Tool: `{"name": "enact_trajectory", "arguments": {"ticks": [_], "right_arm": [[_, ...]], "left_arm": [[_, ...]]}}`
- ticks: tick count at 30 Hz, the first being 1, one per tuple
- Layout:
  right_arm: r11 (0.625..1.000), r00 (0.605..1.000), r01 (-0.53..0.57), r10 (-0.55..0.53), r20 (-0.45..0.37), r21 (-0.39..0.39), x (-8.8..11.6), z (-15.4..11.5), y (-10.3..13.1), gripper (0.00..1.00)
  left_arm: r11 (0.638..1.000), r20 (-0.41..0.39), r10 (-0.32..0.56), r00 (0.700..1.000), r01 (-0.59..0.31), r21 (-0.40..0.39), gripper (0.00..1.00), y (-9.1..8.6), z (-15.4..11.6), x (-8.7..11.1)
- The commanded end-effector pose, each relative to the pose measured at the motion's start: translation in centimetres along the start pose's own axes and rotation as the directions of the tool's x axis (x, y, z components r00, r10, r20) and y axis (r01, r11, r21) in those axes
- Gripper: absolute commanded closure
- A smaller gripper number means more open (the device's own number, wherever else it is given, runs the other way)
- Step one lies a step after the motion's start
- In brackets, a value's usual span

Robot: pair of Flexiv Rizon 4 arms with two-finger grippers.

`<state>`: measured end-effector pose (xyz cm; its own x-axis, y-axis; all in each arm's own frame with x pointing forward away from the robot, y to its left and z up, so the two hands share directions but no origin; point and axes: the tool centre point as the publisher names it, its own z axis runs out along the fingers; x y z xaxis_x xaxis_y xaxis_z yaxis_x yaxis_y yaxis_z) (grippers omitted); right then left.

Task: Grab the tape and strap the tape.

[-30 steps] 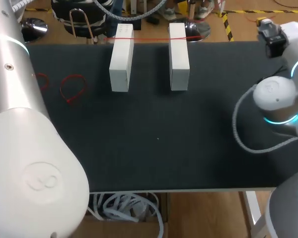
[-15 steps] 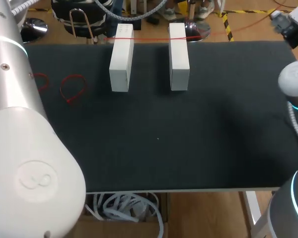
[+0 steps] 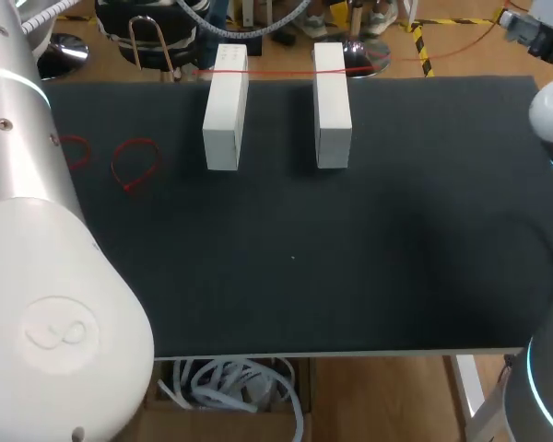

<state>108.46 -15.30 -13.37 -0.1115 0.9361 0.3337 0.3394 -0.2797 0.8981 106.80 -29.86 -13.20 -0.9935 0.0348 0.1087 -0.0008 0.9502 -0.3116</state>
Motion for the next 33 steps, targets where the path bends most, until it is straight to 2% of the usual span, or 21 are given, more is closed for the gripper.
{"name": "enact_trajectory", "arguments": {"ticks": [1,3,4,5,6,14,18,19,20,21,24,27,28,29,31,33], "right_arm": [[0.386,0.445,0.866,-0.885,-0.137,0.319,0.7,-0.4,0.3,1.0],[0.356,0.417,0.881,-0.896,-0.156,0.311,0.9,-0.4,0.3,1.0],[0.315,0.379,0.899,-0.908,-0.179,0.306,1.1,-0.3,0.3,1.0],[0.293,0.357,0.91,-0.914,-0.193,0.295,1.1,-0.3,0.3,1.0],[0.243,0.313,0.922,-0.925,-0.214,0.3,1.2,-0.2,0.4,1.0],[0.024,0.121,0.953,-0.944,-0.306,0.302,1.2,0.7,1.3,1.0],[-0.098,0.012,0.957,-0.927,-0.375,0.273,1.9,1.0,1.1,1.0],[-0.143,-0.029,0.954,-0.919,-0.393,0.263,2.0,1.1,1.1,1.0],[-0.157,-0.042,0.955,-0.912,-0.407,0.253,2.1,1.2,0.9,1.0],[-0.189,-0.072,0.951,-0.905,-0.42,0.245,2.0,1.6,0.7,1.0],[-0.232,-0.112,0.947,-0.886,-0.449,0.222,2.4,1.7,0.3,1.0],[-0.295,-0.178,0.937,-0.864,-0.471,0.187,2.9,1.7,-0.2,1.0],[-0.294,-0.178,0.939,-0.86,-0.478,0.179,3.2,1.7,-0.3,1.0],[-0.312,-0.198,0.935,-0.854,-0.482,0.17,3.4,1.7,-0.5,1.0],[-0.327,-0.218,0.933,-0.844,-0.489,0.148,4.0,1.5,-0.9,1.0],[-0.325,-0.223,0.937,-0.843,-0.489,0.132,4.5,1.2,-1.4,1.0]], "left_arm": [[1.0,-0.002,-0.001,1.0,0.001,-0.006,1.0,-0.1,-0.1,-0.1],[1.0,-0.002,-0.001,1.0,0.001,-0.006,1.0,-0.1,-0.1,-0.1],[1.0,-0.002,-0.001,1.0,0.001,-0.006,1.0,-0.1,-0.1,-0.1],[1.0,-0.002,-0.001,1.0,0.001,-0.006,1.0,-0.1,-0.1,-0.1],[1.0,-0.002,-0.001,1.0,0.001,-0.006,1.0,-0.1,-0.1,-0.1],[1.0,-0.002,-0.001,1.0,0.001,-0.006,1.0,-0.1,-0.1,-0.1],[1.0,-0.002,-0.001,1.0,0.001,-0.006,1.0,-0.1,-0.1,-0.1],[1.0,-0.002,-0.001,1.0,0.001,-0.006,1.0,-0.1,-0.1,-0.1],[1.0,-0.002,-0.001,1.0,0.001,-0.006,1.0,-0.1,-0.1,-0.1],[1.0,-0.002,-0.001,1.0,0.001,-0.006,1.0,-0.1,-0.1,-0.1],[1.0,-0.002,-0.001,1.0,0.001,-0.006,1.0,-0.1,-0.1,-0.1],[1.0,-0.002,-0.001,1.0,0.001,-0.006,1.0,-0.1,-0.1,-0.1],[1.0,-0.002,-0.001,1.0,0.001,-0.006,1.0,-0.1,-0.1,-0.1],[1.0,-0.002,-0.001,1.0,0.001,-0.006,1.0,-0.1,-0.1,-0.1],[1.0,-0.002,-0.001,1.0,0.001,-0.006,1.0,-0.1,-0.1,-0.1],[1.0,-0.002,-0.001,1.0,0.001,-0.006,1.0,-0.1,-0.1,-0.1]]}}
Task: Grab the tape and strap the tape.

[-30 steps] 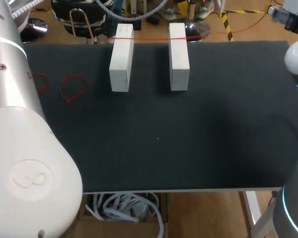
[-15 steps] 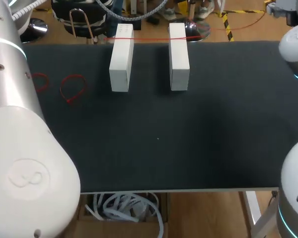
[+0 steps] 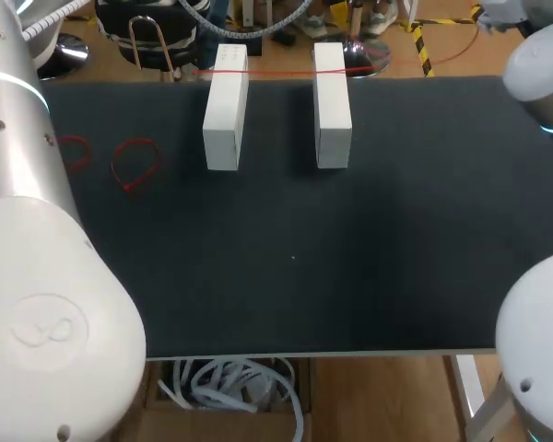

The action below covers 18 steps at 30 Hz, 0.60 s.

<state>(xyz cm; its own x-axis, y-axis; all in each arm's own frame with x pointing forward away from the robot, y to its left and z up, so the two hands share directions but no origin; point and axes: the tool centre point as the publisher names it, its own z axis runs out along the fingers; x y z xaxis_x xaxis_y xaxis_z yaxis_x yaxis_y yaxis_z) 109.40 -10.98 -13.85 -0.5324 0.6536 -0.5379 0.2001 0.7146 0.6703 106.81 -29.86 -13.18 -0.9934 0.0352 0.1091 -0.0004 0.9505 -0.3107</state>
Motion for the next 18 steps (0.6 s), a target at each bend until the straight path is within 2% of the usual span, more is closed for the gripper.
{"name": "enact_trajectory", "arguments": {"ticks": [1,5,8,18], "right_arm": [[0.687,0.706,0.706,-0.66,-0.256,0.175,0.81,-0.69,0.5,1.0],[0.729,0.744,0.665,-0.626,-0.233,0.163,1.44,-0.68,0.57,1.0],[0.801,0.81,0.581,-0.551,-0.203,0.145,1.76,-0.78,0.56,1.0],[0.801,0.81,0.581,-0.551,-0.203,0.145,1.76,-0.78,0.56,1.0]], "left_arm": [[1.0,-0.002,-0.002,1.0,0.002,-0.005,1.0,-0.07,-0.05,-0.08],[1.0,-0.002,-0.002,1.0,0.002,-0.005,1.0,-0.07,-0.05,-0.08],[1.0,-0.002,-0.002,1.0,0.002,-0.005,1.0,-0.07,-0.05,-0.08],[1.0,-0.002,-0.002,1.0,0.002,-0.005,1.0,-0.07,-0.05,-0.08]]}}
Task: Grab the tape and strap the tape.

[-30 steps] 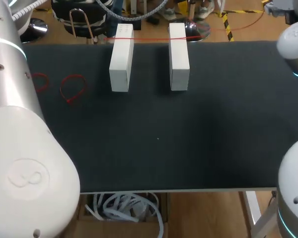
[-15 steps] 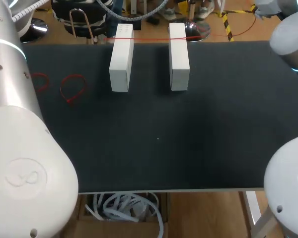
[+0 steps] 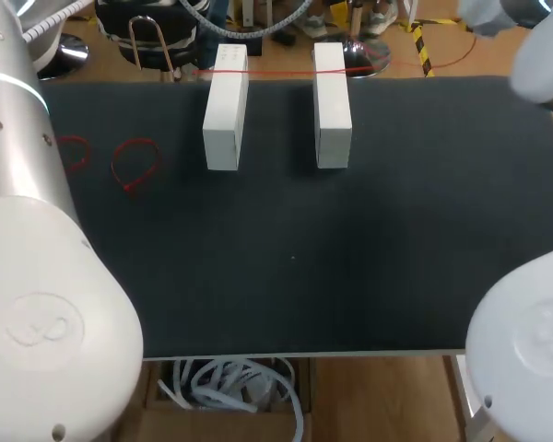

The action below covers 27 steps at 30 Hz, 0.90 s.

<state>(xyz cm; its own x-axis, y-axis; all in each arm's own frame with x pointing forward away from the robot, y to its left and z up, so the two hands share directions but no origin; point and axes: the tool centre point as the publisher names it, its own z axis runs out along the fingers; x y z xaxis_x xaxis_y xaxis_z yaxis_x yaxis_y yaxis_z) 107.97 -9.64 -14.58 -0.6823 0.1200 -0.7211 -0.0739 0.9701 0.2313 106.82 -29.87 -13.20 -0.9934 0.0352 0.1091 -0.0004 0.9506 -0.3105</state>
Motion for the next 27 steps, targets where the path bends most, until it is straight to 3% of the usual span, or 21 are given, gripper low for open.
{"name": "enact_trajectory", "arguments": {"ticks": [1,2,4,6,9,13,16,27], "right_arm": [[0.996,0.999,0.031,-0.027,-0.04,0.089,-0.4,-0.4,0.2,1.0],[0.996,0.999,0.031,-0.027,-0.04,0.089,-0.4,-0.4,0.2,1.0],[0.992,0.997,-0.072,0.07,0.023,0.103,0.4,-0.3,-0.1,1.0],[0.969,0.971,-0.232,0.226,0.08,0.083,1.0,-0.2,-0.2,1.0],[0.927,0.923,-0.371,0.362,0.127,0.052,1.3,0.2,-0.2,1.0],[0.887,0.877,-0.462,0.459,0.141,-0.015,1.5,0.6,0.8,1.0],[0.872,0.861,-0.487,0.488,0.144,-0.042,1.4,0.9,1.6,1.0],[0.916,0.91,-0.391,0.399,0.112,-0.088,1.1,1.1,4.6,1.0]], "left_arm": [[1.0,-0.002,-0.002,1.0,0.002,-0.004,1.0,-0.1,-0.1,-0.1],[1.0,-0.002,-0.002,1.0,0.002,-0.004,1.0,-0.1,-0.1,-0.1],[1.0,-0.002,-0.002,1.0,0.002,-0.004,1.0,-0.1,-0.1,-0.1],[1.0,-0.002,-0.002,1.0,0.002,-0.004,1.0,-0.1,-0.1,-0.1],[1.0,-0.002,-0.002,1.0,0.002,-0.004,1.0,-0.1,-0.1,-0.1],[1.0,-0.002,-0.002,1.0,0.002,-0.004,1.0,-0.1,-0.1,-0.1],[1.0,-0.002,-0.002,1.0,0.002,-0.004,1.0,-0.1,-0.1,-0.1],[1.0,-0.002,-0.002,1.0,0.002,-0.004,1.0,-0.1,-0.1,-0.1]]}}
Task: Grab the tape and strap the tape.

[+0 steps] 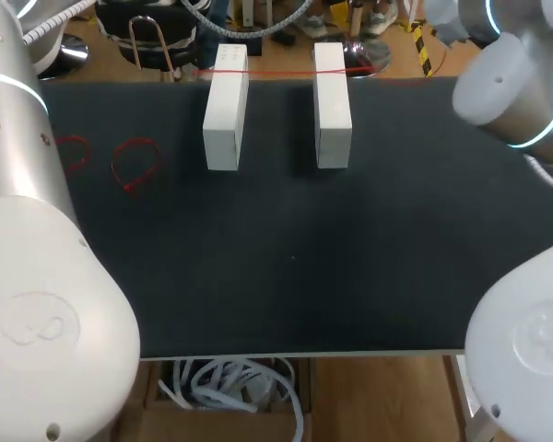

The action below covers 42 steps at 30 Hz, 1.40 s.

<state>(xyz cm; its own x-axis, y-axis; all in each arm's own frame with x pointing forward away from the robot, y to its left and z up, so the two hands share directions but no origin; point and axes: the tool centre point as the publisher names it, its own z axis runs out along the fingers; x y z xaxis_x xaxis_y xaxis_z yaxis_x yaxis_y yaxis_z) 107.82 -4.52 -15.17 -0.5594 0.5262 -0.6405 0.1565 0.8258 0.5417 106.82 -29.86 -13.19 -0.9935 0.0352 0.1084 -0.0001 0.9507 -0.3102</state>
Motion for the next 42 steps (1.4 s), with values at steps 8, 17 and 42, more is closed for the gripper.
{"name": "enact_trajectory", "arguments": {"ticks": [8,17,42], "right_arm": [[0.996,0.996,0.091,-0.091,-0.005,-0.005,0.4,-0.4,1.1,1.0],[0.977,0.978,0.207,-0.209,0.027,0.052,0.3,-0.5,2.0,1.0],[0.934,0.934,0.321,-0.34,0.11,0.154,0.5,-0.2,5.7,1.0]], "left_arm": [[1.0,-0.002,-0.002,1.0,0.002,-0.004,1.0,-0.1,-0.1,-0.1],[1.0,-0.002,-0.002,1.0,0.002,-0.004,1.0,-0.1,-0.1,-0.1],[1.0,-0.002,-0.002,1.0,0.002,-0.004,1.0,-0.1,-0.1,-0.1]]}}
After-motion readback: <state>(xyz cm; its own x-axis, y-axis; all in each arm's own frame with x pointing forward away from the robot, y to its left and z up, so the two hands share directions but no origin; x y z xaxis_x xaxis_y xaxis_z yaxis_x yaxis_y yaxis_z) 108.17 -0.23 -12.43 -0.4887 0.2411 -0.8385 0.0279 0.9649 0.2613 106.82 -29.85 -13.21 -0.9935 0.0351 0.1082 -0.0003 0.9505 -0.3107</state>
